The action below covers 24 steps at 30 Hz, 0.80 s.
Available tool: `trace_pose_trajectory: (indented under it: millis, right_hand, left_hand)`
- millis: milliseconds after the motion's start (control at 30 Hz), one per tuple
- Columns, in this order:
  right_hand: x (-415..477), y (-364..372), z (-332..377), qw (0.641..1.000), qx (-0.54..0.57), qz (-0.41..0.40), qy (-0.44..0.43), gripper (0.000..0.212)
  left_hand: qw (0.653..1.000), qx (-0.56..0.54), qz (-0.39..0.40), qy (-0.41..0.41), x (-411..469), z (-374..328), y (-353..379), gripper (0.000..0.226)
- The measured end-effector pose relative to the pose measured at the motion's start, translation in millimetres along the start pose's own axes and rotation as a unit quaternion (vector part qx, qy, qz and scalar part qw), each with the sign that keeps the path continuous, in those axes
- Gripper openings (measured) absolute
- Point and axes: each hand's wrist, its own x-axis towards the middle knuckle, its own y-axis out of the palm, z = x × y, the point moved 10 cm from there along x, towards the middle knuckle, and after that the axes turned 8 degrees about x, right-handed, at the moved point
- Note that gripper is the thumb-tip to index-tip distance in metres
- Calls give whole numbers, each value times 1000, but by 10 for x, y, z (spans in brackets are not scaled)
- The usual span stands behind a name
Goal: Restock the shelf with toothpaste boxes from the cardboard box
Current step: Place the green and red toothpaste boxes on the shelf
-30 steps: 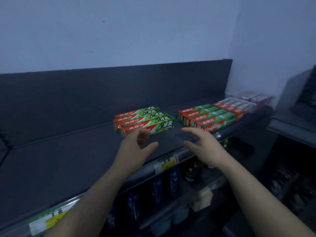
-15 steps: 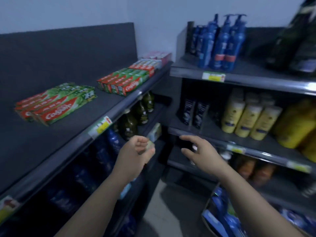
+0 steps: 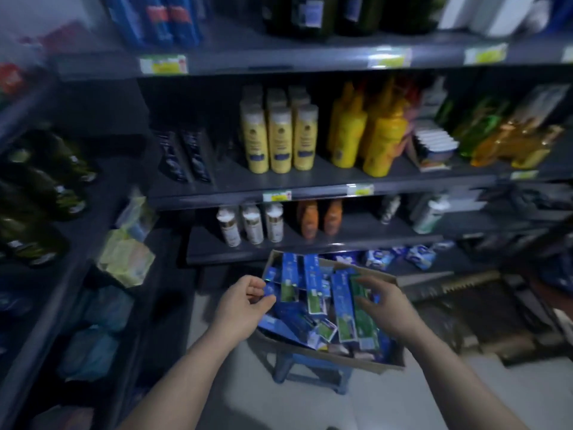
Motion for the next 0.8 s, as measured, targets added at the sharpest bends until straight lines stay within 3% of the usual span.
trace_pose_trajectory:
  millis: [200,333,800]
  right_hand:
    - [-109,-464,-1203,990,31,-37,133,40]
    - [-131,-561,-1740,981,46,-44,185,42]
    - [132,-206,-2616,945,107,-66,301,56]
  left_hand:
    - [995,30,91,-27,189,-110,1172,22]
    - [992,38,108,-52,303,-112,1676,24]
    - [980,89,158,-80,916,100,2514,34]
